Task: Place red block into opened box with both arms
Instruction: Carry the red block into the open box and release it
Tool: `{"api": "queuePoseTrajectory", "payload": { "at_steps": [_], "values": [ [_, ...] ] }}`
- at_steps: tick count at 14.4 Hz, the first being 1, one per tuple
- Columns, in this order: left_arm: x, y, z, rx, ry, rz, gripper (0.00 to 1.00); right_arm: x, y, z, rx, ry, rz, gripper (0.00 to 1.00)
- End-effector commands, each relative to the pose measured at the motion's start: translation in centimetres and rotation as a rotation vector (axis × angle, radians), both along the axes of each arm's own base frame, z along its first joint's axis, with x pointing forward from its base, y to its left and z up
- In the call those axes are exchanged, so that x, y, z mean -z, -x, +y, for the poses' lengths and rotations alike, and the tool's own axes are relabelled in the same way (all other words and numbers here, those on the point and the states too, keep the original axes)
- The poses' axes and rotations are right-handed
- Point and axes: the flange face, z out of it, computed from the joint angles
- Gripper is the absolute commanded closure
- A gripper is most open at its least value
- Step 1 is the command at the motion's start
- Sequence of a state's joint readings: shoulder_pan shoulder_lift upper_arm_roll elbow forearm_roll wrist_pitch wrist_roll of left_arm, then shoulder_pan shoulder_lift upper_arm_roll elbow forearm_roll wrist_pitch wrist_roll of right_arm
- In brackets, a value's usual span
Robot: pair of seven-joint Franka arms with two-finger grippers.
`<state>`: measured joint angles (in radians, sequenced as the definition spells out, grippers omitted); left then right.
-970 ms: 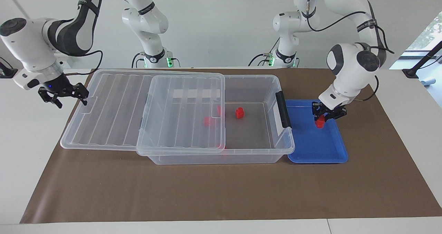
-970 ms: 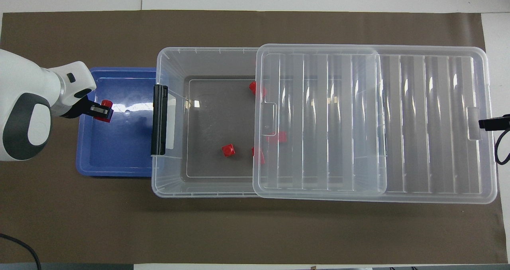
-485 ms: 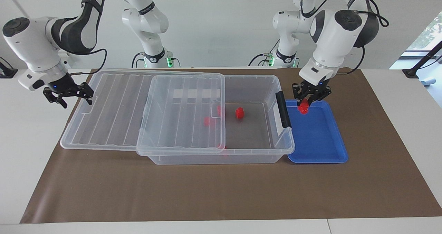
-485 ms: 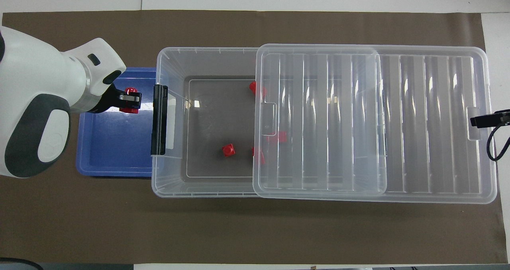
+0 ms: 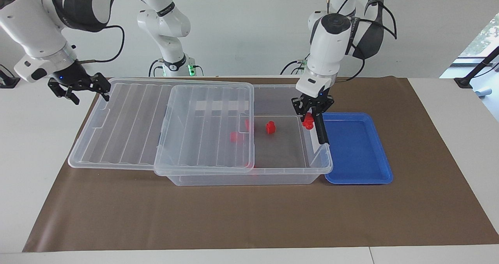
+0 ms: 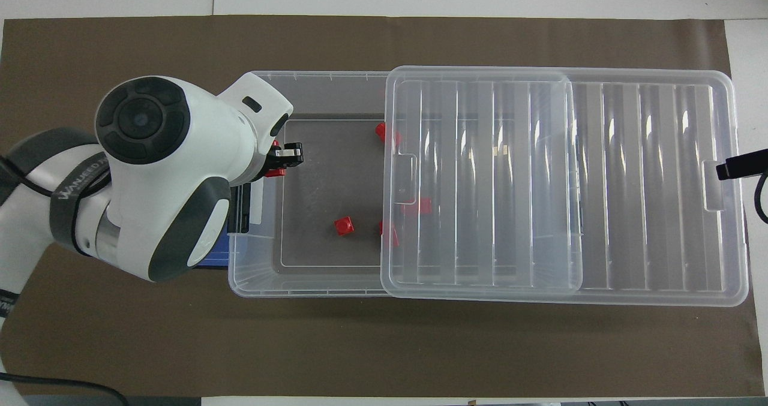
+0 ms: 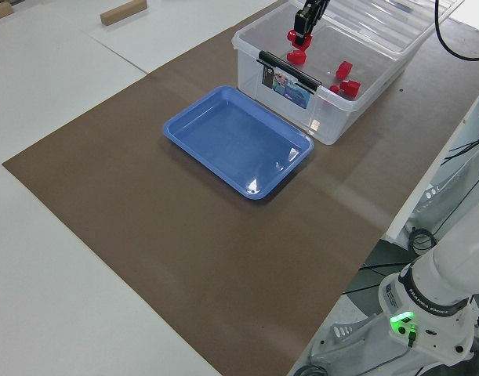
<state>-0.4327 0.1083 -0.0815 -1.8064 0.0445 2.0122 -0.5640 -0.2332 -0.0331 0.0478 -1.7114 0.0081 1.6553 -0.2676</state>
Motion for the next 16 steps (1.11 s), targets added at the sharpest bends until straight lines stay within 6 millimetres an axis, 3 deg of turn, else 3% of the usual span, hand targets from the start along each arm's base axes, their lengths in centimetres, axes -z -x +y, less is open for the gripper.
{"api": "queuePoseTrajectory", "payload": {
  "at_steps": [1, 9, 13, 15, 16],
  "values": [
    [4.2, -0.6, -2.2, -0.031, -0.01, -0.005, 1.0, -0.9, 0.2, 2.1, 0.059, 0.002, 0.02, 0.0],
    [14.8, -1.6, -3.9, -0.032, -0.033, -0.019, 1.0, -0.9, 0.7, 2.8, 0.088, 0.004, 0.037, 0.0],
    [17.5, -2.0, -4.4, -0.04, -0.015, -0.036, 1.0, -0.7, 1.0, 2.4, 0.091, 0.007, 0.039, 0.0],
    [17.7, -1.9, -4.5, -0.04, -0.011, -0.039, 1.0, -0.6, 1.0, 2.1, 0.091, 0.005, 0.036, 0.0],
    [17.5, -2.1, -4.5, -0.041, -0.006, -0.046, 0.62, -0.4, 1.0, 2.1, 0.089, 0.007, 0.037, 0.09]
  ]
}}
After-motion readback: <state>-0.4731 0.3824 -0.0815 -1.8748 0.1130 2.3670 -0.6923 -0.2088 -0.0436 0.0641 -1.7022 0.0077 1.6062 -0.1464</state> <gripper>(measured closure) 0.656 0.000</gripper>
